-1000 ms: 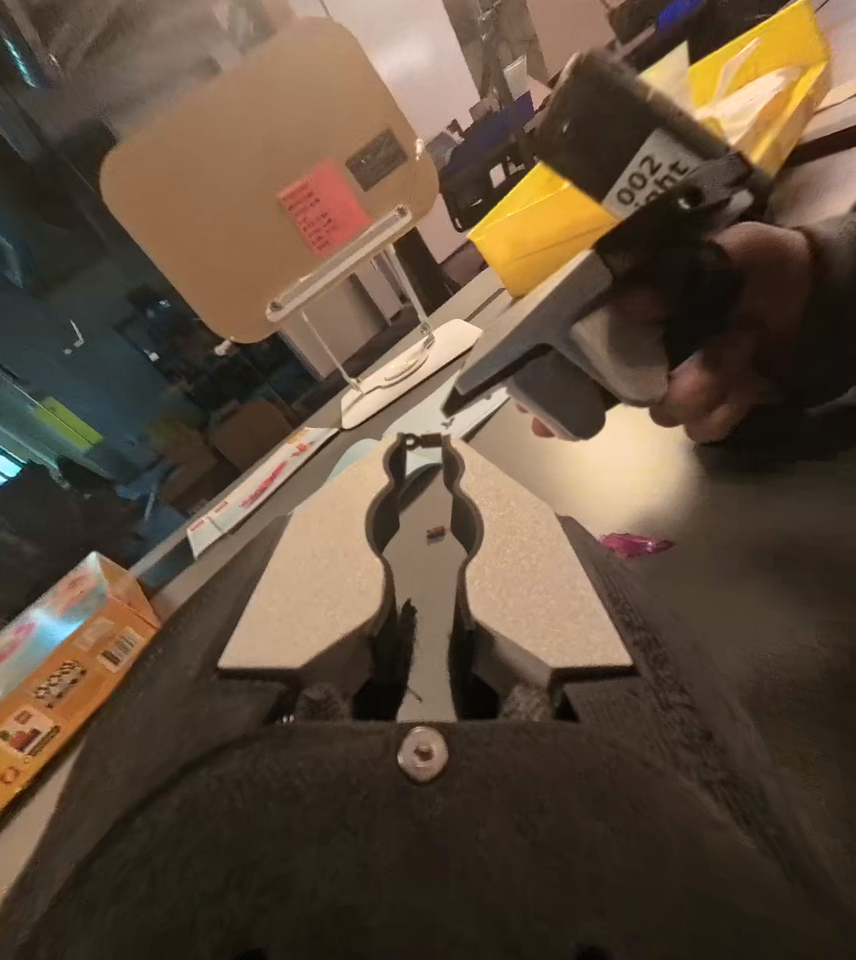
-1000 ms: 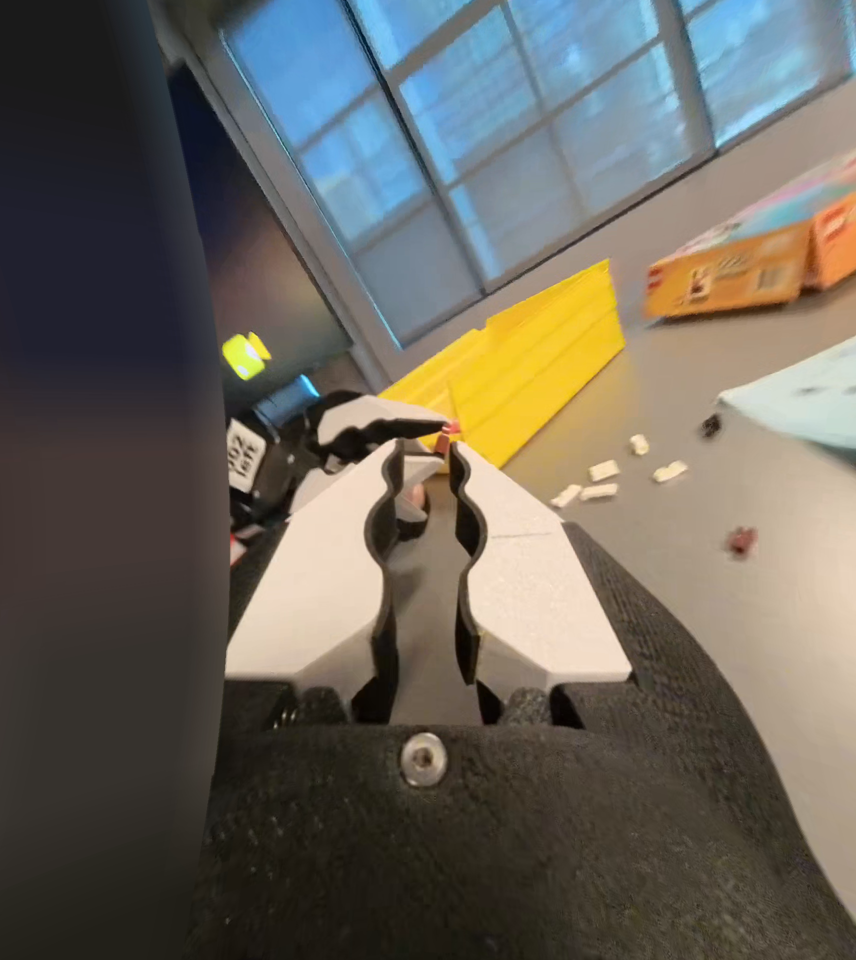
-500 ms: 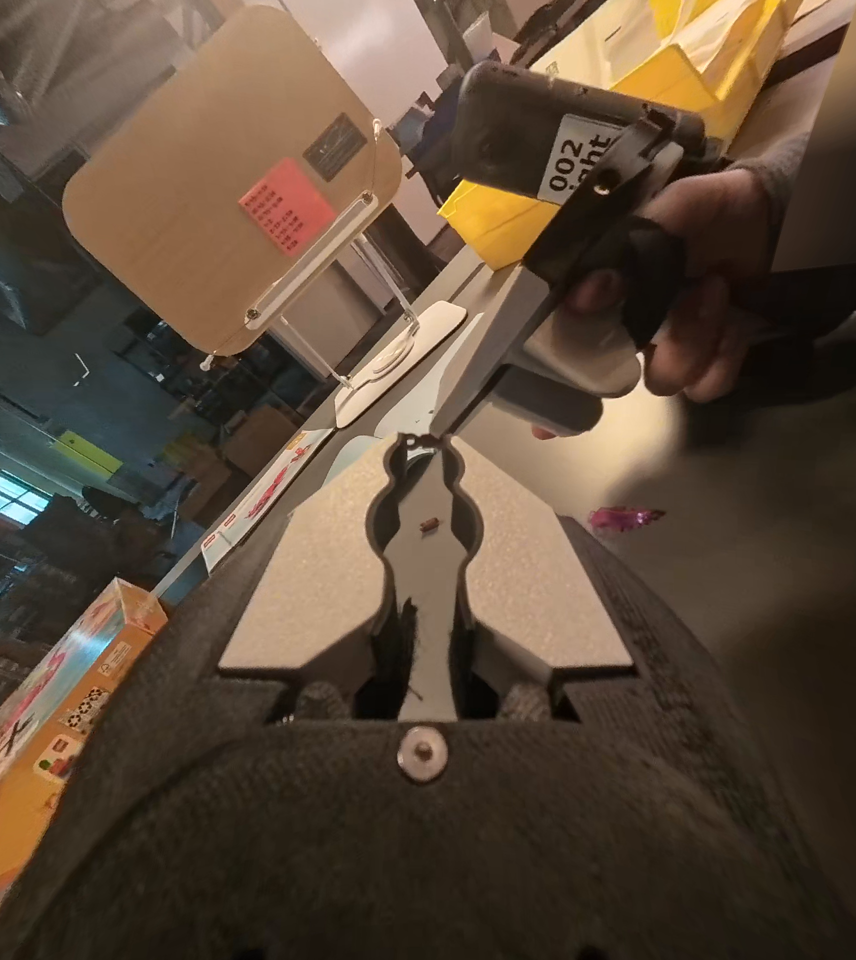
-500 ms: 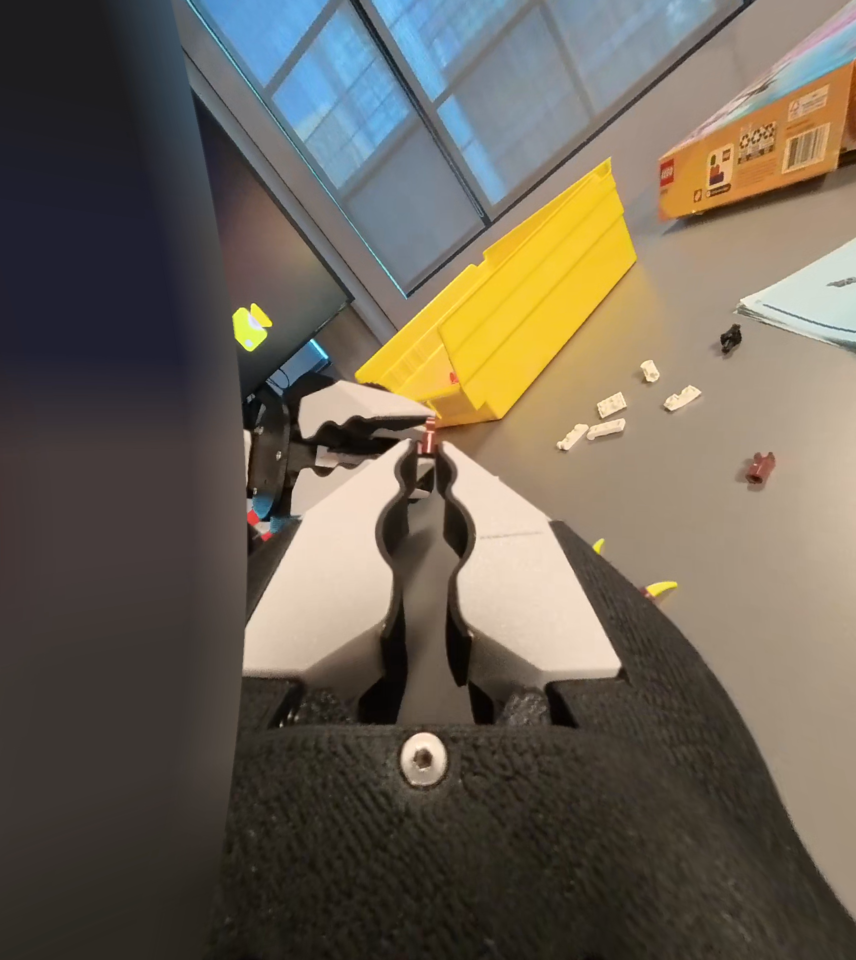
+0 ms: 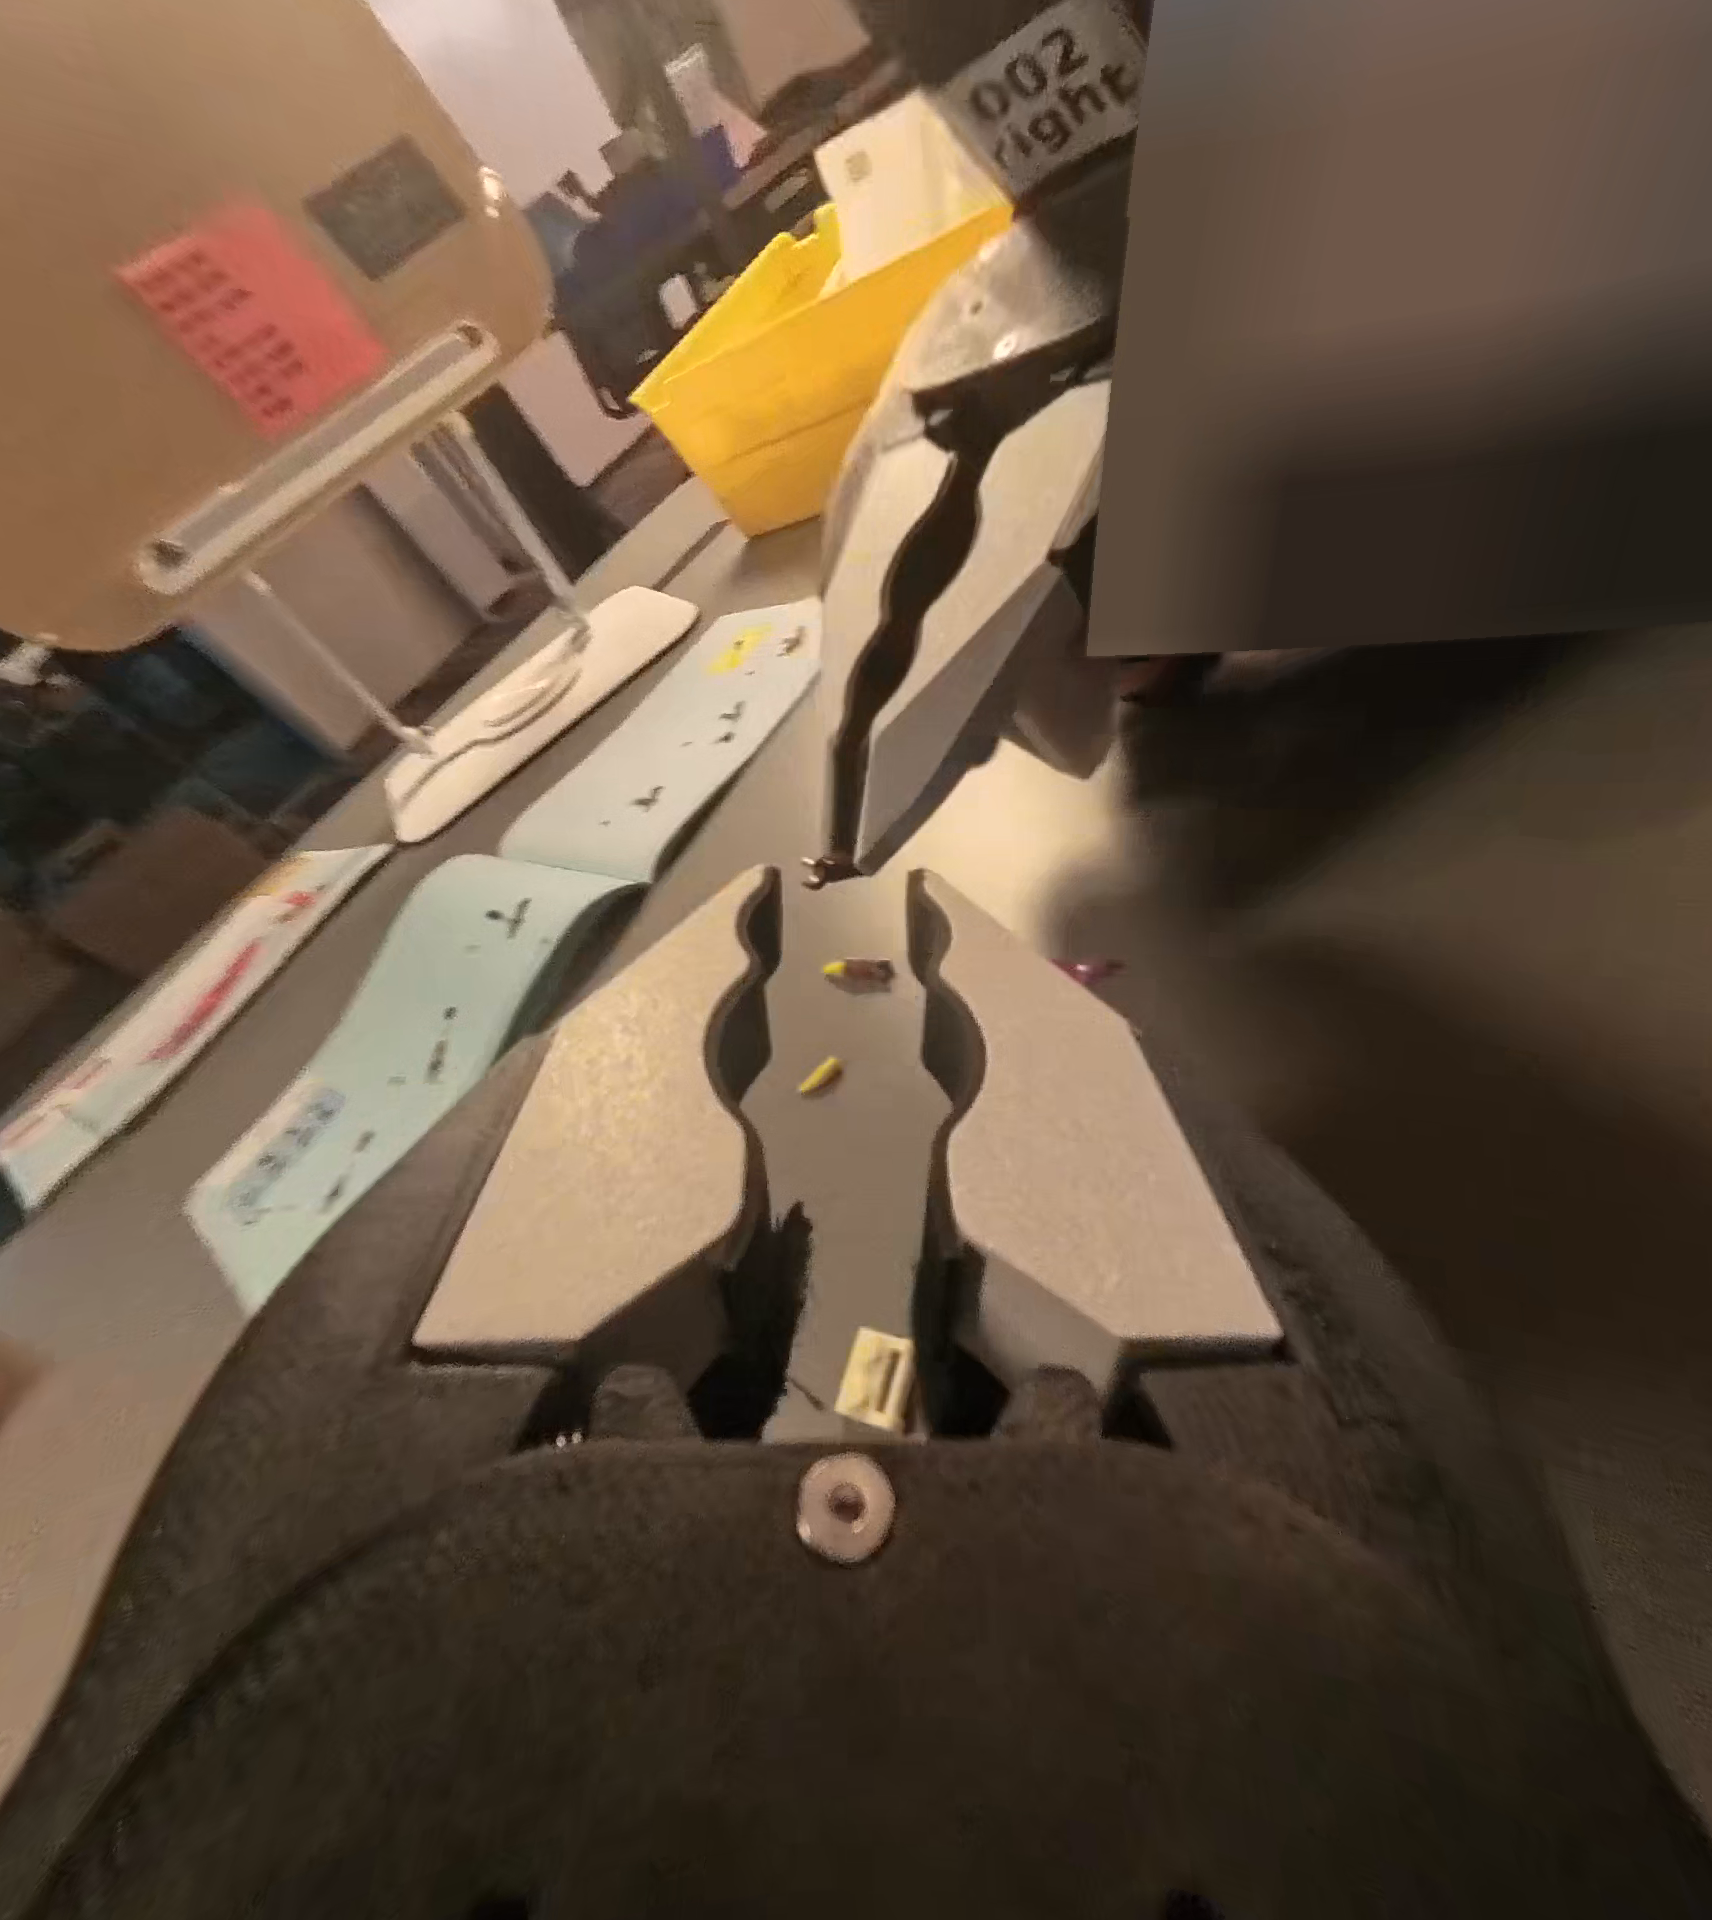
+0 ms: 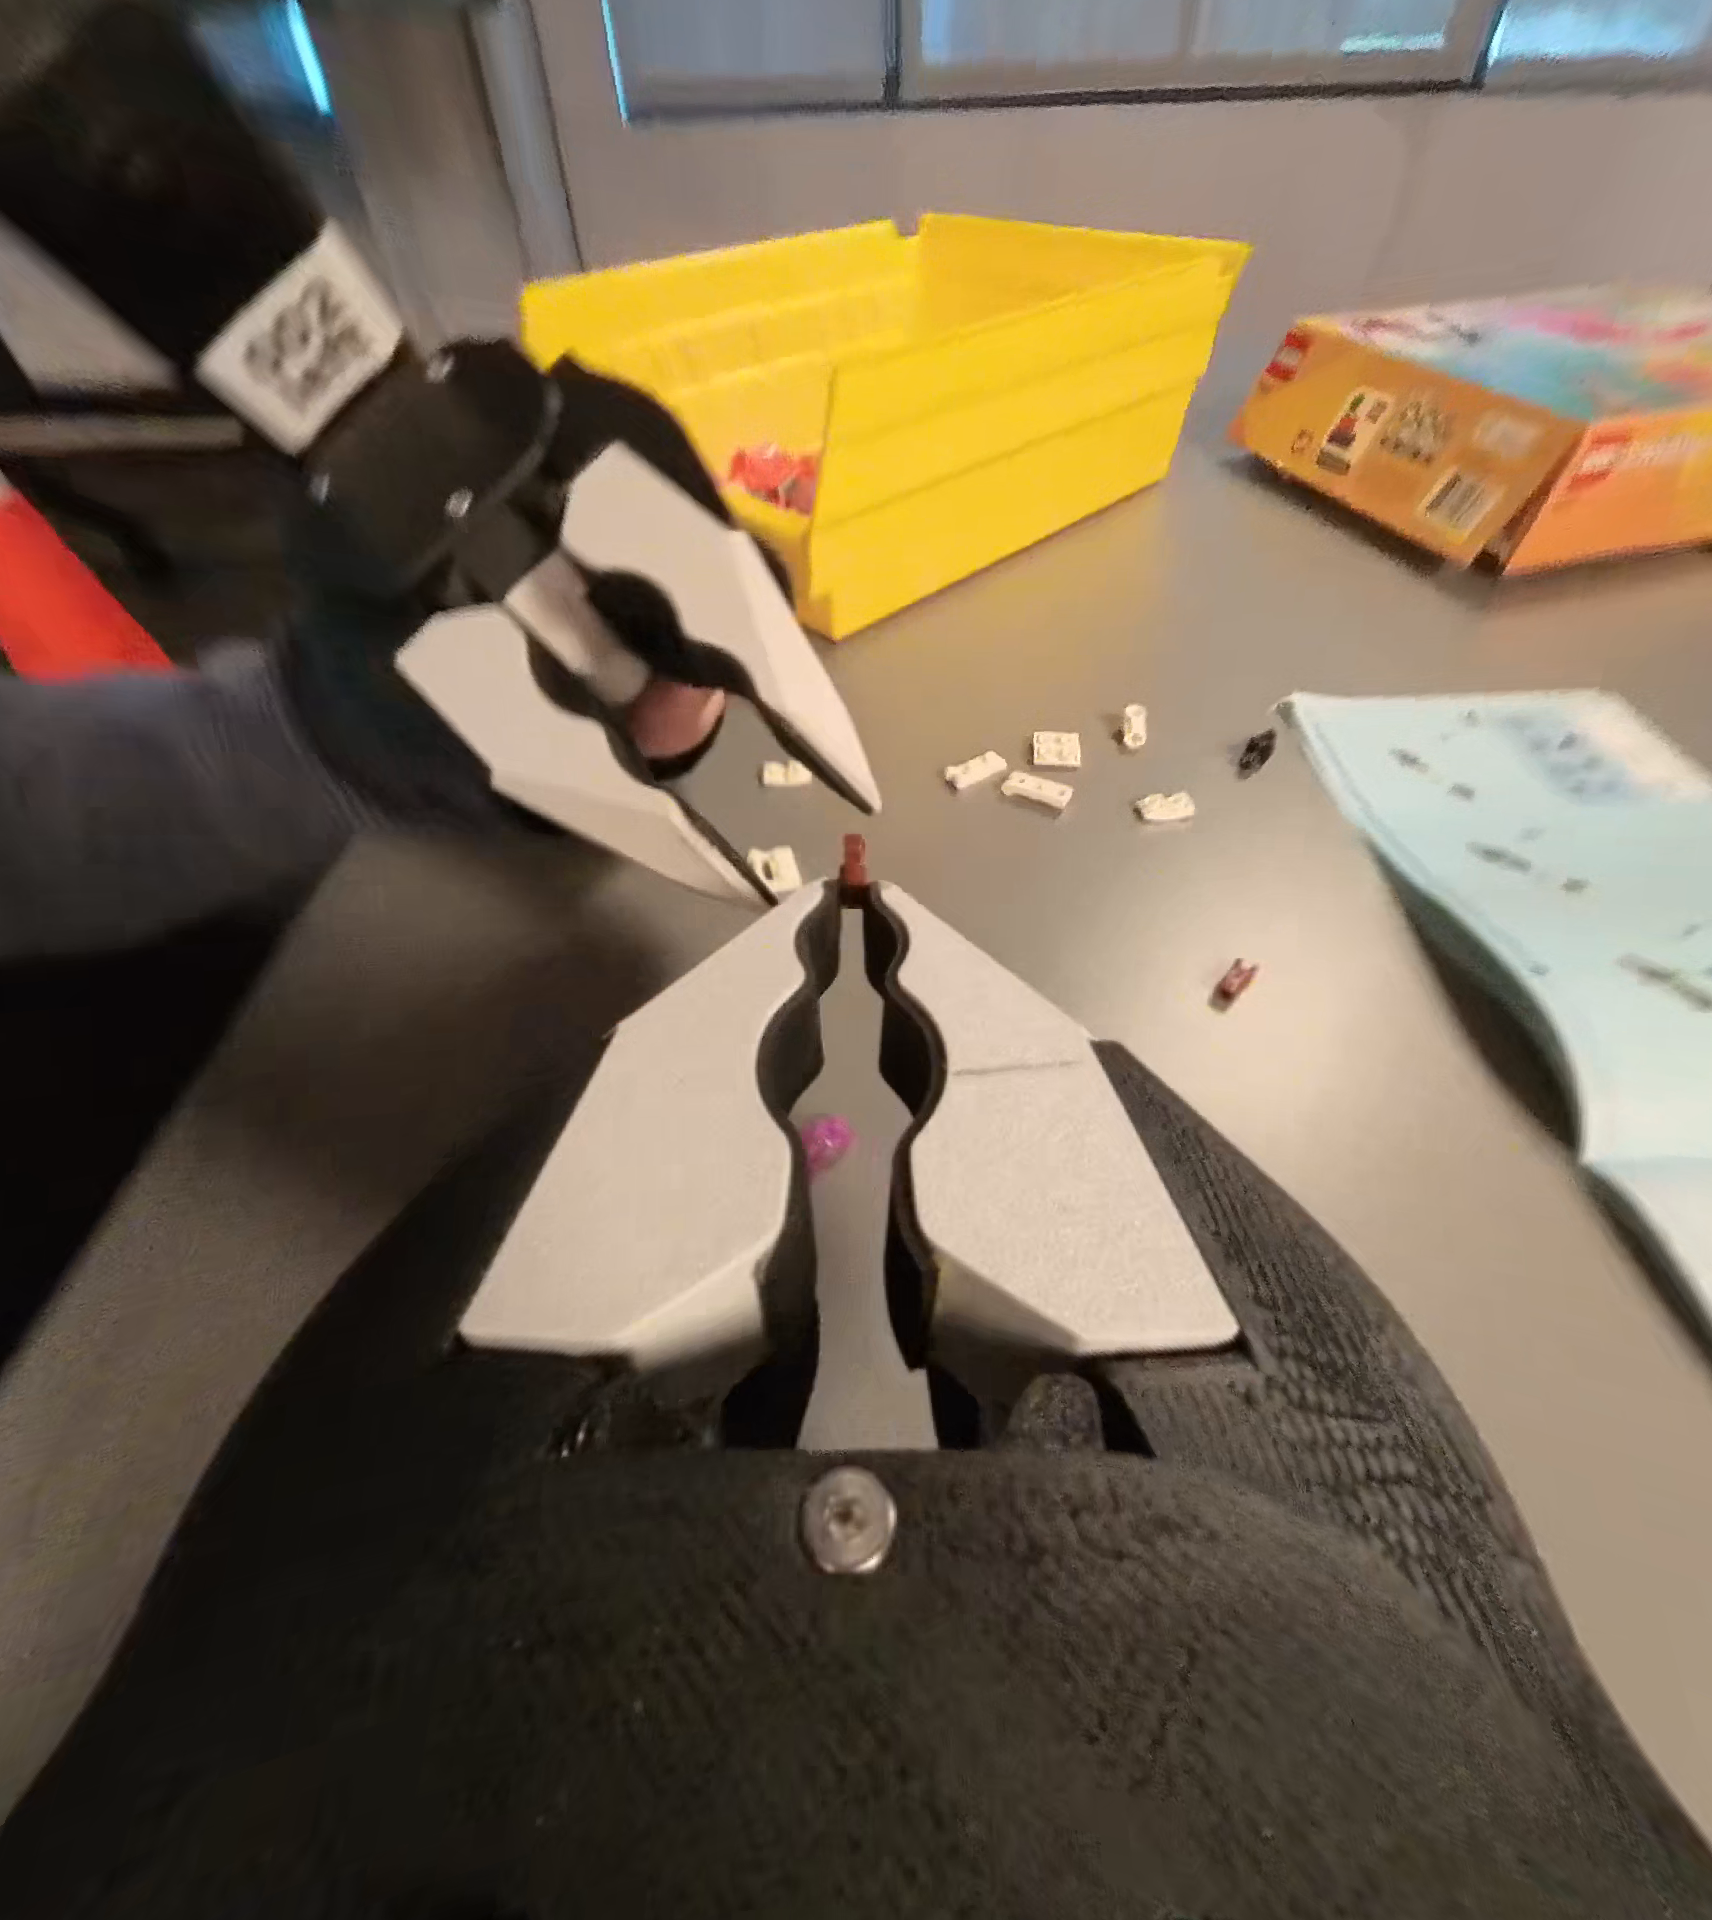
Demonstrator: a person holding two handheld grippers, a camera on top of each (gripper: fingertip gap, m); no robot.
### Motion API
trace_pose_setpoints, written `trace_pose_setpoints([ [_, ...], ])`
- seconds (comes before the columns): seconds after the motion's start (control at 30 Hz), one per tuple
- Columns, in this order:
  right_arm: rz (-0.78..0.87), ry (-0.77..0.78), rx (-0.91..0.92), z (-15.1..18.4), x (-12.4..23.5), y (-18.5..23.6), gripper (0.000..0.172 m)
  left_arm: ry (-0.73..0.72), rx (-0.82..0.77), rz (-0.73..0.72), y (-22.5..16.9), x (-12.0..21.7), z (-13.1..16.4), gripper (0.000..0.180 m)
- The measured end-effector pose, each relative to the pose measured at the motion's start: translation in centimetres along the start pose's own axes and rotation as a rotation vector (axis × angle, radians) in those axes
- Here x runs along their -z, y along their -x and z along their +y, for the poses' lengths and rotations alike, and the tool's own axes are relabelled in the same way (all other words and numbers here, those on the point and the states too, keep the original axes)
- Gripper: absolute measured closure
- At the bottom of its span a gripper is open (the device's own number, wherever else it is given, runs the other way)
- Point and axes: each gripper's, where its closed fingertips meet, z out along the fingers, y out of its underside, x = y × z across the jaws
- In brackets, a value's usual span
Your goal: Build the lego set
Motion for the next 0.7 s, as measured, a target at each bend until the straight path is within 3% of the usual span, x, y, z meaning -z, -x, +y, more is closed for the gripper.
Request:
trace_pose_setpoints([
  [0.1,0.037,0.099,0.259,1.1,-0.2,0.8,0.17,0.027,0.024,0.096,-1.2,-0.1,0.7,0.164],
  [0.17,0.016,0.143,0.339,1.9,-0.5,1.5,0.17,0.039,0.011,0.137,-1.8,0.0,0.9,0.173],
  [0.2,-0.002,0.152,0.35,2.1,-0.7,1.8,0.17,0.033,0.006,0.155,-2.1,0.1,0.9,0.18],
  [0.37,-0.04,0.154,0.373,2.5,-0.7,2.4,0.17,0.036,-0.003,0.204,-2.5,0.8,1.3,0.18],
  [0.5,-0.073,0.144,0.381,2.4,-0.7,3.1,0.17,0.0,0.002,0.214,-2.4,1.6,1.0,0.17],
  [0.7,-0.111,0.113,0.375,2.0,-0.7,3.9,0.17,-0.015,-0.009,0.27,-3.2,1.9,0.9,0.173],
])
